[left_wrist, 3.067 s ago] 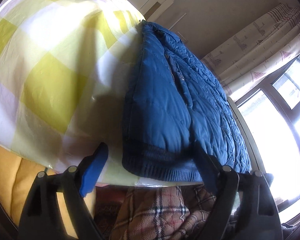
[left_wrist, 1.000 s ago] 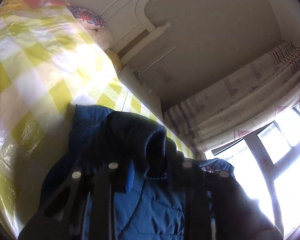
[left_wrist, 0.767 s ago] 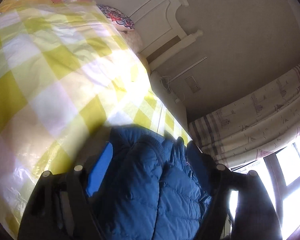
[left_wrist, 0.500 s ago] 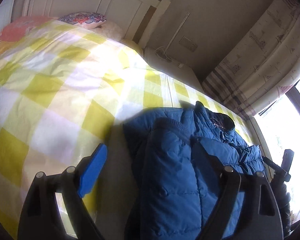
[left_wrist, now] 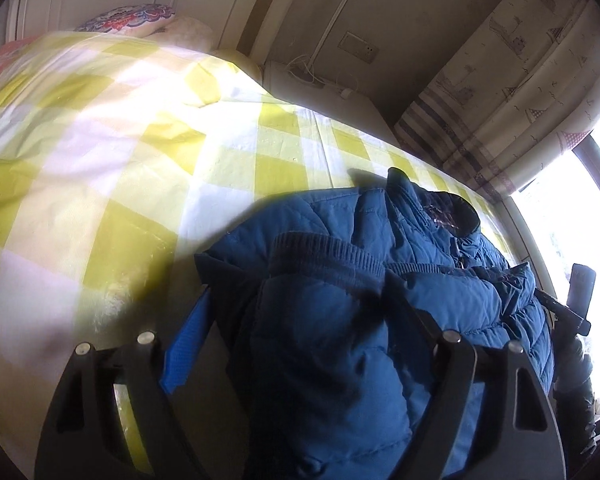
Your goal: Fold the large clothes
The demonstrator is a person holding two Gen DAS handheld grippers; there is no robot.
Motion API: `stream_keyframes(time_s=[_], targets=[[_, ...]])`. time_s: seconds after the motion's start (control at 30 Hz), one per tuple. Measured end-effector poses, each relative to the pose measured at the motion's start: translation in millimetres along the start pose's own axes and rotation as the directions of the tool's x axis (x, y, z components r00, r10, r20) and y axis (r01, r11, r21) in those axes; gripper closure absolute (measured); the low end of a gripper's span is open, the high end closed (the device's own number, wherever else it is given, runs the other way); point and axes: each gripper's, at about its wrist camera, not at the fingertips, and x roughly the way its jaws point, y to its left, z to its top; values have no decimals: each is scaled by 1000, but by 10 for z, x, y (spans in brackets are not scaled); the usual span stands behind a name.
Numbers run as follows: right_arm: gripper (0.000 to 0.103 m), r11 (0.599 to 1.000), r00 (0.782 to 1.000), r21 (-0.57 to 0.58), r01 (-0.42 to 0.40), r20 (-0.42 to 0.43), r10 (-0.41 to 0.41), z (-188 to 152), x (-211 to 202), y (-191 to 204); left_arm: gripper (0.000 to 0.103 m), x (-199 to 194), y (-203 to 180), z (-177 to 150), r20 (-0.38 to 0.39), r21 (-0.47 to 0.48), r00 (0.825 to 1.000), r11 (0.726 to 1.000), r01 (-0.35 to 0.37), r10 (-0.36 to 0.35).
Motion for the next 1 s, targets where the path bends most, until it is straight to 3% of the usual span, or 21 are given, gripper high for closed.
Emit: stream_keyframes(time_s=[0.03, 0.1, 0.13, 0.17, 0.3, 0.37, 0.47, 0.53, 0.6, 0.7, 0.77, 0.83, 0.9, 1.0], targets=[[38, 1000, 1000, -9, 6, 8, -6, -6, -12, 20, 52, 19, -46, -3, -10, 23, 1000, 1000, 13, -12], [61, 998, 999, -56, 20, 50, -17, -36, -87, 101, 69, -47, -176, -54, 45, 79, 998, 996, -50, 47], [80, 995, 996, -92, 42, 88, -34, -61, -167, 186, 85, -132, -248, -100, 89, 107, 993, 991, -83, 73], [86, 990, 992, -120, 70, 117, -56, -94, -262, 290, 87, -270, -328, -161, 142, 129, 986, 987, -101, 82], [92, 969, 970, -209, 132, 229, -83, -55, -792, 678, 87, -918, -646, -217, 286, 181, 958, 979, -95, 40], [92, 969, 957, -206, 133, 280, -71, 222, -1074, 796, 87, -1220, -841, 24, 330, 207, 944, 974, -95, 22], [92, 974, 937, -149, 171, 329, -114, 756, -1231, 849, 86, -1347, -1103, 547, 384, 195, 917, 962, -190, 103], [92, 972, 934, -92, 217, 310, -179, 1018, -1071, 765, 86, -1126, -1153, 849, 360, 169, 915, 952, -253, 180], [92, 975, 947, -21, 222, 243, -210, 1109, -739, 586, 85, -742, -1068, 1010, 297, 131, 925, 949, -287, 239], [92, 955, 952, 42, 294, 75, -296, 909, 41, 269, 85, 24, -820, 955, 192, 83, 927, 936, -342, 322], [91, 940, 941, 53, 338, -54, -335, 615, 582, 82, 84, 584, -632, 726, 116, 85, 907, 906, -416, 405], [90, 945, 950, 95, 312, -29, -310, 460, 660, 25, 81, 900, -478, 560, 60, 72, 893, 890, -450, 446], [90, 945, 950, 97, 311, -21, -311, 439, 639, 5, 80, 822, -432, 601, 74, 45, 907, 907, -419, 415], [90, 949, 960, 143, 280, -14, -281, 415, 646, -106, 71, 833, -343, 596, 62, 21, 909, 910, -415, 413]])
